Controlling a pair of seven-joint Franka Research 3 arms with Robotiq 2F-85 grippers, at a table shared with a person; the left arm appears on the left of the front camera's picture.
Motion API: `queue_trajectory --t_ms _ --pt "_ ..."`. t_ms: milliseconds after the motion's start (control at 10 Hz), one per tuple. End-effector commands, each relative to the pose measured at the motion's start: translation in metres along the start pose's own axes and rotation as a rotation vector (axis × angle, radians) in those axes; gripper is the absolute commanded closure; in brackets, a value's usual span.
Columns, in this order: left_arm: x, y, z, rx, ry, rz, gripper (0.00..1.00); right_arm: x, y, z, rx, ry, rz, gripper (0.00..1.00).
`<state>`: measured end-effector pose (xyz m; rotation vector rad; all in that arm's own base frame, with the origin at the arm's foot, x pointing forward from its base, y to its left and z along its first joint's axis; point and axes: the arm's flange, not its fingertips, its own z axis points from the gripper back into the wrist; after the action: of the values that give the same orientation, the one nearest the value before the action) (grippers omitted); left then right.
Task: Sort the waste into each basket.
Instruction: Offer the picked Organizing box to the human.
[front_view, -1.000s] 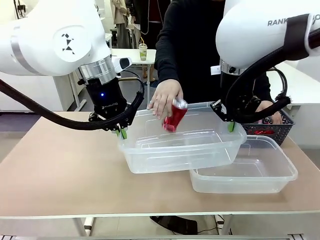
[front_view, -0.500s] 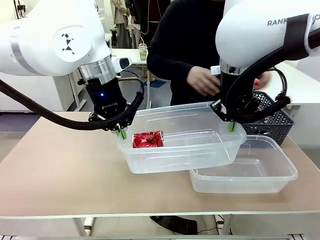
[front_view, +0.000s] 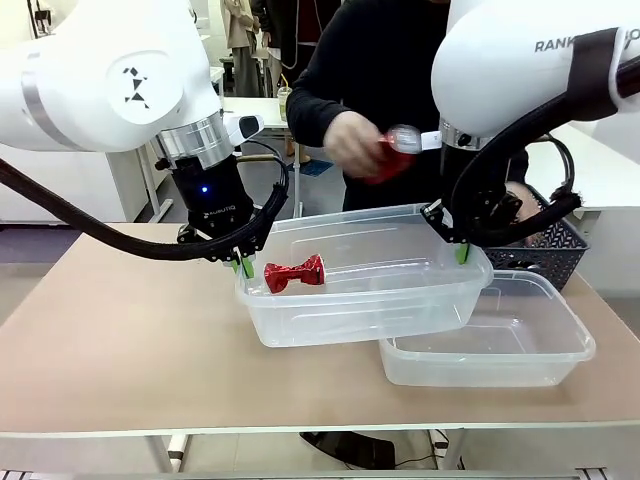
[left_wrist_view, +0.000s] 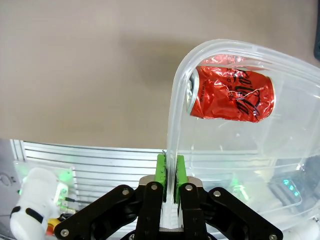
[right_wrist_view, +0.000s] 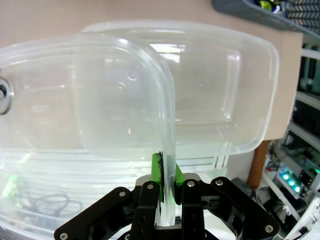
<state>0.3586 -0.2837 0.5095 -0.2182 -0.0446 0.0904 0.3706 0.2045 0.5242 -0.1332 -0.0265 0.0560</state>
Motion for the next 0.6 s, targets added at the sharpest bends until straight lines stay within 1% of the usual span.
queue_trajectory --t_ms 0,500 --pt "-0.0013 0.0043 0.0045 -0.008 -0.011 -0.003 0.91 0.0020 0.0013 0.0027 -0.013 0.010 0.009 0.95" --pt "-0.0013 0.0043 0.0045 -0.008 -0.011 -0.003 0.91 0.0020 0.0013 0.0027 -0.013 0.010 0.009 0.95"
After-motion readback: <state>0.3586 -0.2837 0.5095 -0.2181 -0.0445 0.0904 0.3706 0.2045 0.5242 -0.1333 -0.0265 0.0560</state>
